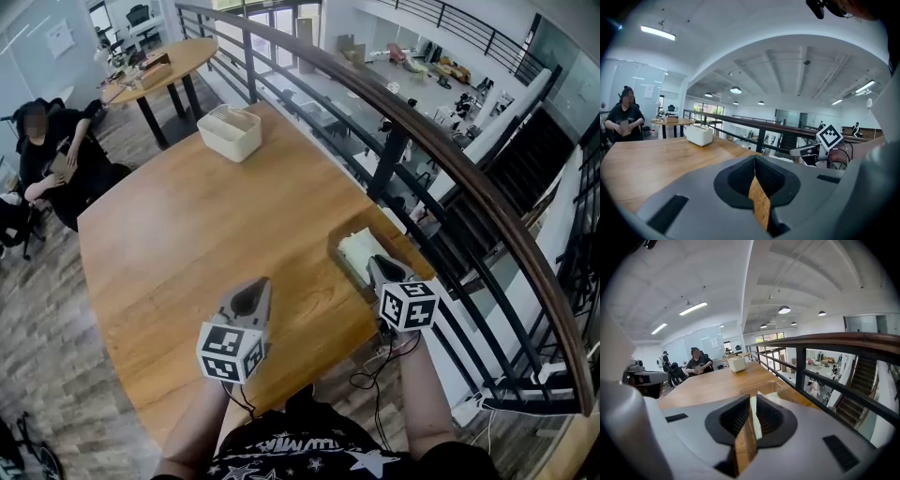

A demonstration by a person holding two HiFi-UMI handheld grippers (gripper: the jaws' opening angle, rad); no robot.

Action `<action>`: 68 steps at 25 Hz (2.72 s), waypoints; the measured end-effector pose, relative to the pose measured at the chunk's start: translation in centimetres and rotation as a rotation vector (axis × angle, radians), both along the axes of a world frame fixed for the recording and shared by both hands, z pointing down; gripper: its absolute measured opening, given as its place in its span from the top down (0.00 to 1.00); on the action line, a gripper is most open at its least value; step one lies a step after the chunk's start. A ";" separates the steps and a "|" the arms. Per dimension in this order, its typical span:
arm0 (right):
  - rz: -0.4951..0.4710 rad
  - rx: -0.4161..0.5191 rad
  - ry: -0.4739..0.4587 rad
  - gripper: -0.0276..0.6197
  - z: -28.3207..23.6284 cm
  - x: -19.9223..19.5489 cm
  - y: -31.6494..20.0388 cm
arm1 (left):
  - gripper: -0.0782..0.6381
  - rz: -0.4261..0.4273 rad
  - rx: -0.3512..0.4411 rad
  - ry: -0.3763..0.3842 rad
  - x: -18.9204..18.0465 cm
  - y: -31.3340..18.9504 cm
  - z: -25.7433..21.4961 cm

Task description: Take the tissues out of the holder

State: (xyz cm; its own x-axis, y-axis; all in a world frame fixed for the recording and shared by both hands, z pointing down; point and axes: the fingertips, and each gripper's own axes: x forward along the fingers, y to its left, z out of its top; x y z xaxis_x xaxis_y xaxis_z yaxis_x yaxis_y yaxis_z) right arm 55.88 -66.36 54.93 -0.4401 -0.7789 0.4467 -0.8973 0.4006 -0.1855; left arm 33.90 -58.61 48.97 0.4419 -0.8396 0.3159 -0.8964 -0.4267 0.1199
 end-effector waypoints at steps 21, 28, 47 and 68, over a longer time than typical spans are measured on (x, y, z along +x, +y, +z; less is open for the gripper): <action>-0.114 -0.245 0.294 0.63 6.9 -0.1 -5.0 | 0.87 0.006 -0.042 0.001 1.5 -3.7 0.5; -0.118 -0.311 0.371 0.65 9.0 -0.1 -5.4 | 0.87 -0.009 -0.058 -0.008 1.2 -4.0 1.4; -0.056 -0.182 0.398 0.91 5.1 0.0 -5.0 | 0.87 -0.013 -0.046 0.011 -0.5 -2.7 0.7; 0.024 0.164 0.358 0.91 -9.5 -4.3 2.7 | 0.87 0.030 0.023 0.066 -3.9 4.0 -3.5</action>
State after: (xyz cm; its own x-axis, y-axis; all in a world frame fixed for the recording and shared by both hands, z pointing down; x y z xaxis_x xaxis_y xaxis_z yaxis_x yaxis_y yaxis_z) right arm 51.57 -63.66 45.40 -0.2602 -0.8608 0.4375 -0.9029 0.3774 0.2056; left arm 30.00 -54.58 45.49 0.4863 -0.8323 0.2660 -0.8736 -0.4568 0.1680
